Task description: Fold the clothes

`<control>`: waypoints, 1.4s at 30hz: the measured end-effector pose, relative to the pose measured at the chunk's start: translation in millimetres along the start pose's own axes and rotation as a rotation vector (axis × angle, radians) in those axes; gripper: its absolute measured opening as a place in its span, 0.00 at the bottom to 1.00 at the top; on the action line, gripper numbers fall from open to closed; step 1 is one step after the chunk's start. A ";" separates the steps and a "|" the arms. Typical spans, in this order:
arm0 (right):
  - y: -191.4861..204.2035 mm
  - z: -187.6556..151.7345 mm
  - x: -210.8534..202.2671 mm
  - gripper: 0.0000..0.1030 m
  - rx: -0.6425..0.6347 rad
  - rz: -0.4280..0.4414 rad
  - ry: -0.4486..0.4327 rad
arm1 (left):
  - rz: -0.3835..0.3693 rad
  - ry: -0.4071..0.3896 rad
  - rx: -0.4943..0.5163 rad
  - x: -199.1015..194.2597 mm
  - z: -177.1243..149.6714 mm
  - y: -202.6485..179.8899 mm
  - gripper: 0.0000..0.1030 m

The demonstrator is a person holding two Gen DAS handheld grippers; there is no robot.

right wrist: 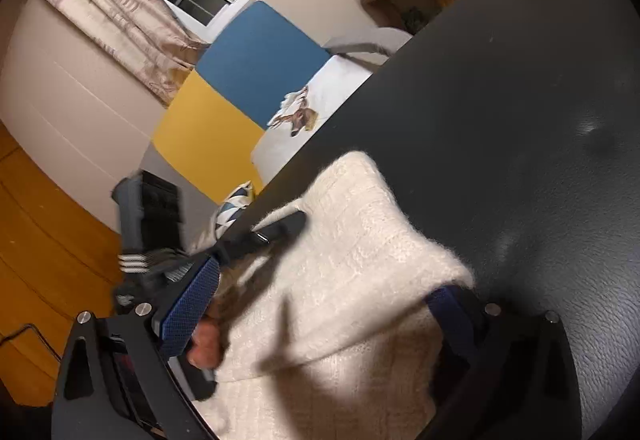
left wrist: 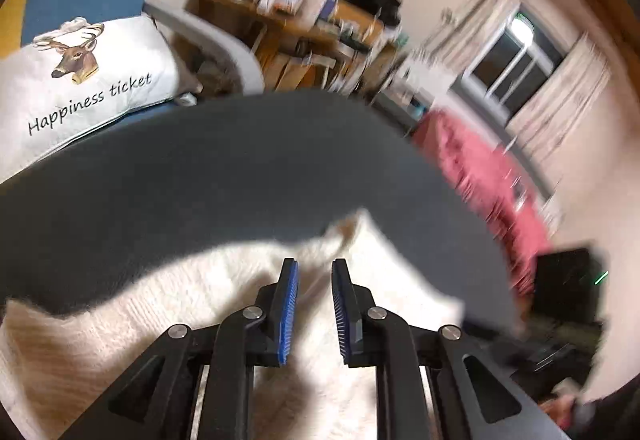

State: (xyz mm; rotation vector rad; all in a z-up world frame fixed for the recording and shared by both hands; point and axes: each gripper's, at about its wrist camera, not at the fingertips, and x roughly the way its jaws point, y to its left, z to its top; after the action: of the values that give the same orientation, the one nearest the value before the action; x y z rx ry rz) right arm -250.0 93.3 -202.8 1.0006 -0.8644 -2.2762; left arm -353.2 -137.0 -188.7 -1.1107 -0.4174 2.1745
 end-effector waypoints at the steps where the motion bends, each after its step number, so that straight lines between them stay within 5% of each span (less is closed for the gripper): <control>1: 0.9 -0.9 1.8 0.98 -0.004 -0.007 0.002 | -0.011 0.018 0.015 3.3 0.2 -4.0 0.15; 6: 6.9 -8.7 -2.2 0.98 -0.034 -0.011 0.048 | 0.092 0.139 0.164 45.2 -3.2 -26.3 0.13; 11: 15.5 -26.2 -26.9 0.98 -0.151 0.004 0.138 | 0.133 0.106 0.164 47.5 -3.7 -31.4 0.12; 19: 46.4 -1.8 -20.6 0.98 -0.296 0.063 0.147 | 0.200 -0.086 -0.016 -46.3 -32.3 -5.6 0.15; 21: 40.1 -0.2 4.4 0.99 -0.266 0.009 0.206 | 0.324 -0.084 -0.074 -68.5 -50.2 14.3 0.15; 24: 30.3 -9.9 33.2 1.00 -0.270 -0.085 0.290 | 0.334 -0.077 -0.159 -98.5 -71.2 41.8 0.14; 29: 58.2 -15.2 36.7 1.00 -0.391 -0.121 0.255 | 0.301 -0.169 -0.257 -159.9 -64.3 71.7 0.18; 32: 94.3 -21.0 42.0 1.00 -0.463 -0.048 0.261 | 0.208 -0.168 -0.320 -174.1 -44.4 90.2 0.19; 37: 148.2 -44.0 97.8 1.00 -0.594 -0.040 0.380 | 0.120 -0.005 -0.369 -131.3 -8.5 117.0 0.19; 40: 153.5 -56.5 119.6 1.00 -0.595 -0.020 0.418 | 0.056 0.115 -0.436 -102.6 -4.4 138.4 0.19; 42: 147.6 -59.3 124.4 1.00 -0.564 -0.012 0.409 | 0.021 0.128 -0.469 -94.9 -4.8 148.1 0.19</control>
State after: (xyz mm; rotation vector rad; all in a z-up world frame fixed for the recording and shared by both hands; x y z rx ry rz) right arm -251.2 -107.9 -184.9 1.1284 -0.0372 -2.0322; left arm -368.9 -310.3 -214.8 -1.4972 -0.8909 2.0612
